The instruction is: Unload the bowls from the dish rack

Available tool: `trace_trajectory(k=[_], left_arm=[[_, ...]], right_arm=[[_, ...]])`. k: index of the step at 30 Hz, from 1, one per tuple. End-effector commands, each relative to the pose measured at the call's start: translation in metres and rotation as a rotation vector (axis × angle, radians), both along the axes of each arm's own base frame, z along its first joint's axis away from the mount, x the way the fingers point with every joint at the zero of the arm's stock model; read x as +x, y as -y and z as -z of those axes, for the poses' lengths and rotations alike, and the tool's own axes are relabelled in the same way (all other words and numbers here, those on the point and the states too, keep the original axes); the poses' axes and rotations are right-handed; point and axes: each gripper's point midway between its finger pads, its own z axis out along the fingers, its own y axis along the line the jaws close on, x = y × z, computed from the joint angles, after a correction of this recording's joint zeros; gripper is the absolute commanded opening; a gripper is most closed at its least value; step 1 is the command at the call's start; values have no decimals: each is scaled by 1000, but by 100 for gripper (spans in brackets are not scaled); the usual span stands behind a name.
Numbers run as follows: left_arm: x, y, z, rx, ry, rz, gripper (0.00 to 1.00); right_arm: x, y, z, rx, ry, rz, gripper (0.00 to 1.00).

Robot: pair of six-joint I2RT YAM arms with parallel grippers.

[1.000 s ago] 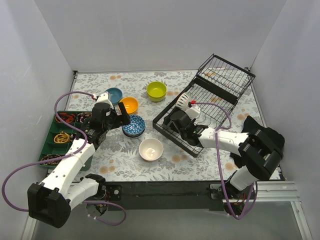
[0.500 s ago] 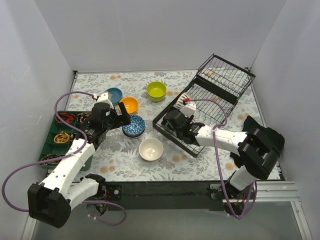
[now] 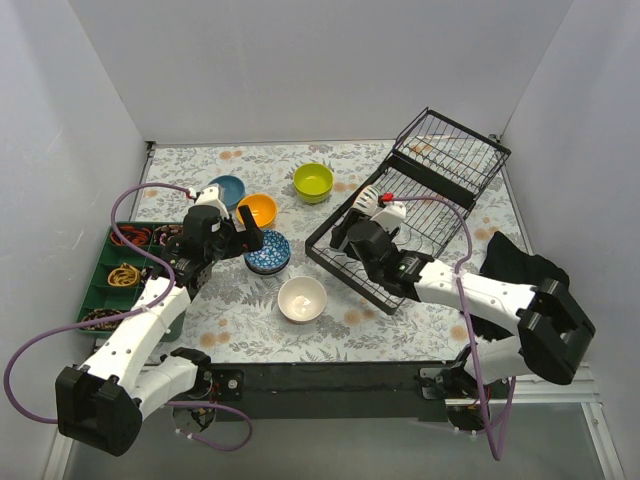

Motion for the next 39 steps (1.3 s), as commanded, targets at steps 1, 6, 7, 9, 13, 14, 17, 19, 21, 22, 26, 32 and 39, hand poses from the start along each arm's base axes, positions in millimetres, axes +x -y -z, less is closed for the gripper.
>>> trace_trajectory(k=[1,6,7,9,13,14,17,19,21,22,26,32,39], left_arm=[[-2,8,-1,-23,13,56,98],[-5,19,-5,-62,26,113,98],[-5,21,-6,-72,28,122,98],[-6,26,-11,-107,36,129,98],[-16,47,-17,-238,14,190,98],[-18,52,-19,-271,17,202,98],[-24,66,-23,-362,16,234,98],[-27,75,-25,-398,15,241,98],[-25,81,-25,-413,30,239,98],[-28,89,-25,-427,24,255,98],[-29,115,-28,-459,30,293,98],[-33,140,-28,-532,40,296,98],[-40,153,-3,-554,-26,290,77]], right_arm=[[3,-1,-48,118,142,-9,5],[-13,2,-67,192,221,-95,1],[-16,2,-81,232,259,-111,1],[-25,-2,-82,246,282,-177,1],[-43,-5,-101,309,350,-282,1],[-46,-5,-105,332,370,-297,1],[-59,-8,-111,375,394,-369,1],[-69,-14,-117,410,418,-434,1],[-78,-18,-118,448,437,-482,1],[-81,-20,-121,468,444,-498,1],[-95,-26,-125,520,469,-577,1],[-107,-29,-130,574,496,-641,1],[-116,-28,-133,609,521,-675,1]])
